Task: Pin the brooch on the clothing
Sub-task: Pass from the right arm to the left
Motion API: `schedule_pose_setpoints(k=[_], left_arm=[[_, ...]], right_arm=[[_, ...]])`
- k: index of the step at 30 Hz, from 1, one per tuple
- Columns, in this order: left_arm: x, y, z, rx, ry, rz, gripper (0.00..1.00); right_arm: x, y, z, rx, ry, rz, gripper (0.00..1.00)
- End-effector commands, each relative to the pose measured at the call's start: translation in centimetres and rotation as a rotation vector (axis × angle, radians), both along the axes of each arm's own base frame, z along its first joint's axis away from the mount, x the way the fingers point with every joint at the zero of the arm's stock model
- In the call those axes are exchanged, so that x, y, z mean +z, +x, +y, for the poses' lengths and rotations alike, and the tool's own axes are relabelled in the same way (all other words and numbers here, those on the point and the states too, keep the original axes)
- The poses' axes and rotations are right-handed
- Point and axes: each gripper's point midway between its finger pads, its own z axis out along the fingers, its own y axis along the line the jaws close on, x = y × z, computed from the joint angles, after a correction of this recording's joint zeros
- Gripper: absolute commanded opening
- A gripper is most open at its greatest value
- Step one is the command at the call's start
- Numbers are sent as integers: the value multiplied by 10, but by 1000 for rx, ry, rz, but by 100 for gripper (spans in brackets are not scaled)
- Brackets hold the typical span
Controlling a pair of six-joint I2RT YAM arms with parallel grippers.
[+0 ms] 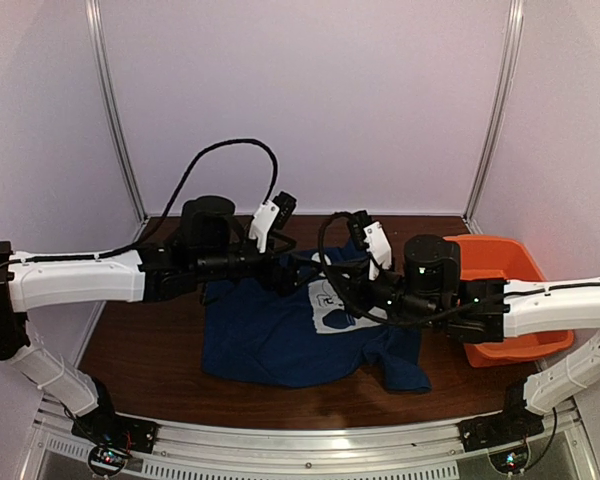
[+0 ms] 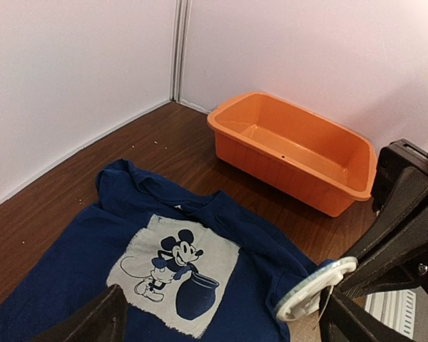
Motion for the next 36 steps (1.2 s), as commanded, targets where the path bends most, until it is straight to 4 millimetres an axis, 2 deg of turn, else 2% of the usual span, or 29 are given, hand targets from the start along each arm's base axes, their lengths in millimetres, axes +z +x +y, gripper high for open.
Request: schedule_pose_setpoints(k=[1,8,11,18,21,25,30,36], left_arm=[[24,3,13,51,-27,-89,95],[44,-16,14,-37,-99,-150,95],[49,-15,21,-11,-109,-175,96],[33,1,21,60,-31,-153,97],[31,0,20,43,-15,-172,98],[38,-13,18,-50,-11,-228,98],[46,-48,11,-278,-20,-281,95],[42,-69,6,-410,-23,-285,88]], right_arm=[[13,-3,6,16,33,-7,0],[8,-1,1,-8,22,-5,0],[8,0,-1,-14,17,-7,0],[0,1,-6,-35,-44,7,0],[-6,-9,-1,43,-101,11,0],[-11,-25,-9,124,-188,12,0],[-7,-36,-16,189,-273,0,0],[-2,-48,-9,268,-277,9,0]])
